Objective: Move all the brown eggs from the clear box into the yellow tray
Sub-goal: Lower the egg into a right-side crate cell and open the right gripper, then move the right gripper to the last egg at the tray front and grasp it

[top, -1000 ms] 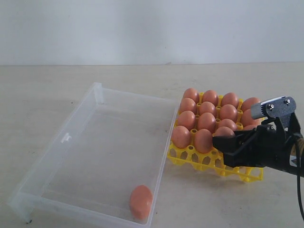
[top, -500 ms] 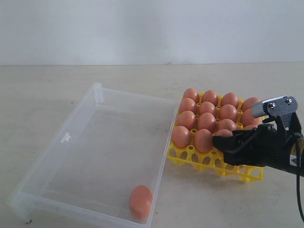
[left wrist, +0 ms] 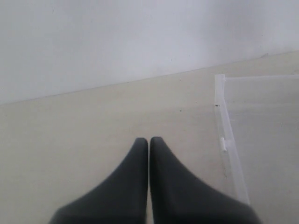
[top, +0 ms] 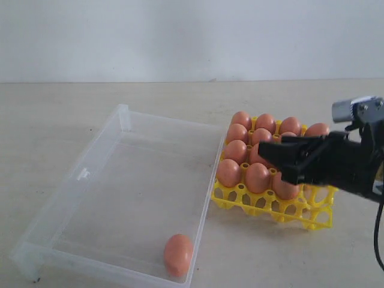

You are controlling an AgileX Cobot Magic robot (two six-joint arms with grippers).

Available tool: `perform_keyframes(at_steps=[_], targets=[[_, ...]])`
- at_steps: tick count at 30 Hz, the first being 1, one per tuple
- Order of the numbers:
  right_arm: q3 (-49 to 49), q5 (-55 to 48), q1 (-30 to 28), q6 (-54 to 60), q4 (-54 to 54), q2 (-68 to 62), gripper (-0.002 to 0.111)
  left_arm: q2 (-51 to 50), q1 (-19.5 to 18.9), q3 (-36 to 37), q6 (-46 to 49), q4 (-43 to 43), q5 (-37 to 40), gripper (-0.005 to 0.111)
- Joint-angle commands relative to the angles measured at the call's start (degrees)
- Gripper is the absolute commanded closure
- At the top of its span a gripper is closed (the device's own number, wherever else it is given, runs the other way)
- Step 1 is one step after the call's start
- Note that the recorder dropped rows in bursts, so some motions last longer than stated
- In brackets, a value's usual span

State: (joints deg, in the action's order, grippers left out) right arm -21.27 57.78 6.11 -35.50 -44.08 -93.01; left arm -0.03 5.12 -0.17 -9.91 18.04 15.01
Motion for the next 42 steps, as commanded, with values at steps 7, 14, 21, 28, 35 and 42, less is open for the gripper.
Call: perform_keyframes(at_steps=[7,14,21,28,35,42], targets=[[-33.22,-47.89,26.8,-15.83,-20.16,8.25,0.107,0.03,0.11,0.17,-0.39,-0.22,-0.52,0.105],[-56.96,-103.36,37.77,9.9,2.96,-8.41,0.107,0.03,0.11,0.17,-0.39,-0.22,-0.52,0.105],[-80.2,-127.74,38.5,36.49,50.11,-18.57,0.107,0.03,0.11,0.17,-0.39,-0.22,-0.52,0.105],[-80.26,-127.74,40.14,40.52,56.8,-19.59,0.091,0.03,0.11,0.17,-0.39,-0.22,-0.43,0.105],[-74.29,-127.74,40.14,33.67,56.7,-19.59,0.031,0.03,0.11,0.17,-0.39,-0.22,-0.43,0.105],[-67.24,-124.85,40.14,32.36,58.37,-19.71,0.033,0.03,0.11,0.17,-0.39,-0.22,-0.43,0.105]])
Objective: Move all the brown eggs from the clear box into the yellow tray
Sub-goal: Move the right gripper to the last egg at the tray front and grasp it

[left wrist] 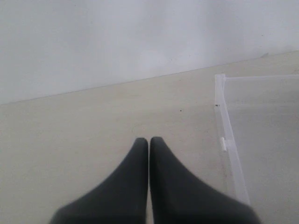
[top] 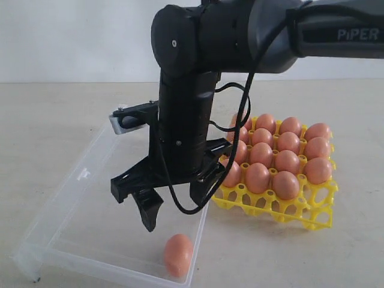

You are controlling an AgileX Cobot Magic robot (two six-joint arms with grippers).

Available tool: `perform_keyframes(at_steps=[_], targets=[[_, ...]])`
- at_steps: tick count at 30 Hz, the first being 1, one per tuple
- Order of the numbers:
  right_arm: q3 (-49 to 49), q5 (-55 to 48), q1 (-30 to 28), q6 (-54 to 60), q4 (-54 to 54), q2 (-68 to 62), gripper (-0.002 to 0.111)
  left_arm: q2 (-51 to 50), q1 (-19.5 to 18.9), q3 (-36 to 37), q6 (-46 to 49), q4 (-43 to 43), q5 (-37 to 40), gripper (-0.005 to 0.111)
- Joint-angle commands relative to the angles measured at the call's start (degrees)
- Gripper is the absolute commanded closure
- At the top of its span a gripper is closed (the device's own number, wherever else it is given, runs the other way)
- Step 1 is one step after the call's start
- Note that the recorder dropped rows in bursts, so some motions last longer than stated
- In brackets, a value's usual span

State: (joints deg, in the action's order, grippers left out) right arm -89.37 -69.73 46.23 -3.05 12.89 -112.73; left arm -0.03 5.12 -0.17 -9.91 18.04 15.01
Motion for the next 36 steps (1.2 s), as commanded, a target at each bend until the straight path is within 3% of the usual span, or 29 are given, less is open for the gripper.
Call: perform_keyframes(at_steps=[1,9,19,30,31,33,36], targets=[[0.85,3.12,0.02,0.02,1.64,0.01,0.033,0.03,0.11,0.17,-0.39,-0.22,-0.43,0.105],[0.85,12.15,0.12,-4.16,2.33,-5.98,0.033,0.03,0.11,0.17,-0.39,-0.22,-0.43,0.105],[0.85,-0.19,0.12,-4.09,5.34,-10.48,0.033,0.03,0.11,0.17,-0.39,-0.22,-0.43,0.105],[0.85,-0.23,0.24,-4.37,6.33,-11.45,0.034,0.03,0.11,0.17,-0.39,-0.22,-0.43,0.105],[0.85,-0.23,0.24,-4.11,6.6,-11.78,0.036,0.03,0.11,0.17,-0.39,-0.22,-0.43,0.105],[0.85,-0.23,0.24,-3.98,7.15,-12.37,0.053,0.03,0.11,0.17,-0.39,-0.22,-0.44,0.105],[0.85,0.03,0.24,-2.48,7.37,-12.59,0.092,0.03,0.11,0.17,-0.39,-0.22,-0.44,0.105]])
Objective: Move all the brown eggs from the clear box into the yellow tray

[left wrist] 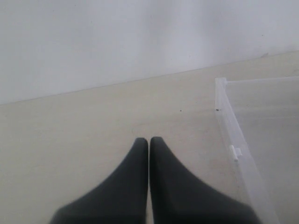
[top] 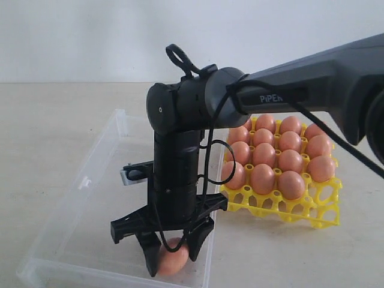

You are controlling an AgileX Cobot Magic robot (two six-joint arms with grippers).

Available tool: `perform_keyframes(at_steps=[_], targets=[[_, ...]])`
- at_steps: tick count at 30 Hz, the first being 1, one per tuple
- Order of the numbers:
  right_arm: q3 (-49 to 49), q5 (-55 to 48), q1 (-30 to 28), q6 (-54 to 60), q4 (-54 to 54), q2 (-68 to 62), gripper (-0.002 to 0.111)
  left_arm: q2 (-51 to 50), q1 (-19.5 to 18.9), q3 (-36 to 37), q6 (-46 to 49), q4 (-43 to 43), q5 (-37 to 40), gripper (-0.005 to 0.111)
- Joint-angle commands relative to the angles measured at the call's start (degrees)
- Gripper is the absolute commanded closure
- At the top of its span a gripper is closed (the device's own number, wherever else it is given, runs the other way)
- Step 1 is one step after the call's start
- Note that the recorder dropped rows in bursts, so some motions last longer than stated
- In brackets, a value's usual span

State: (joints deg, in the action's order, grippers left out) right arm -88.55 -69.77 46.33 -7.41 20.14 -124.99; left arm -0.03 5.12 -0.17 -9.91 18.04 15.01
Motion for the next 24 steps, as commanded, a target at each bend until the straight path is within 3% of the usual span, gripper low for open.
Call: perform_keyframes(at_steps=[1,2,6,16,20,24], targets=[[0.03,1.08,0.14,2.93,0.13,-0.2,0.099,0.03,0.11,0.17,-0.39,-0.22,-0.44,0.105],[0.03,2.19,0.14,4.43,0.13,-0.2,0.109,0.03,0.11,0.17,-0.39,-0.22,-0.44,0.105],[-0.2,8.29,0.14,11.05,-0.02,-0.08,0.108,0.03,0.11,0.17,-0.39,-0.22,-0.44,0.105],[-0.07,35.38,0.14,11.18,-0.99,1.94,0.108,0.03,0.11,0.17,-0.39,-0.22,-0.44,0.105],[-0.07,34.87,0.14,11.58,-3.42,1.94,0.108,0.03,0.11,0.17,-0.39,-0.22,-0.44,0.105],[-0.07,31.09,0.14,15.32,-13.15,1.01,0.108,0.03,0.11,0.17,-0.39,-0.22,-0.34,0.105]])
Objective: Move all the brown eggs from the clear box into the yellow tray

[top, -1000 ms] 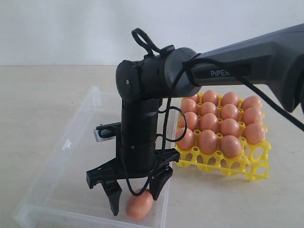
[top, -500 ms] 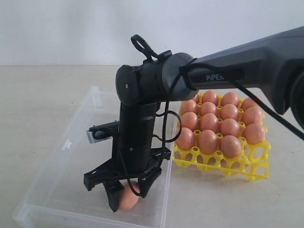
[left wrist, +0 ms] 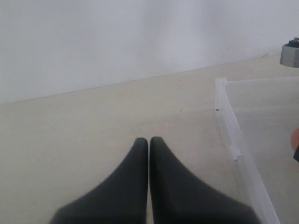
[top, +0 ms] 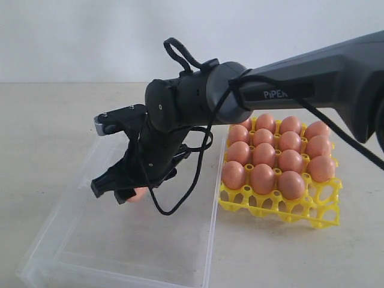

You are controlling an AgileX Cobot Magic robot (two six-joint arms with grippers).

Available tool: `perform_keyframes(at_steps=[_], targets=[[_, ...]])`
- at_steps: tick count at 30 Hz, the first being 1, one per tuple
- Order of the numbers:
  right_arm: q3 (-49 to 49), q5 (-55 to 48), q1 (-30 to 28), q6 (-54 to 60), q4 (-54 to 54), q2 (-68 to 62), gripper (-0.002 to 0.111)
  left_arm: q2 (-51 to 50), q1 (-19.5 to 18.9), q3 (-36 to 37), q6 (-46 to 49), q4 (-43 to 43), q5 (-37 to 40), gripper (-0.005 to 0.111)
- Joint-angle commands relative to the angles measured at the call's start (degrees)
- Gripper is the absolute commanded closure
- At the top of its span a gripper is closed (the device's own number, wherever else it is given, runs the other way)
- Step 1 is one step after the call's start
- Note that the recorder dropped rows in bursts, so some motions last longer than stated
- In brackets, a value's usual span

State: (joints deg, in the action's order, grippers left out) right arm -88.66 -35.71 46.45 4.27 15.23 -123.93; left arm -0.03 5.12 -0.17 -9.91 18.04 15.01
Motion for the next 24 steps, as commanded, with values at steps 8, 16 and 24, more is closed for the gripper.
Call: perform_keyframes(at_steps=[8,16,24], targets=[[0.04,-2.01,-0.08,5.22,-13.93,-0.58,0.092,0.03,0.11,0.17,-0.39,-0.22,-0.34,0.105],[0.04,-0.58,-0.08,-2.54,-13.58,-0.74,0.058,0.03,0.11,0.17,-0.39,-0.22,-0.48,0.105],[0.04,0.41,-0.08,-17.93,-13.58,-0.74,0.058,0.03,0.11,0.17,-0.39,-0.22,-0.48,0.105]])
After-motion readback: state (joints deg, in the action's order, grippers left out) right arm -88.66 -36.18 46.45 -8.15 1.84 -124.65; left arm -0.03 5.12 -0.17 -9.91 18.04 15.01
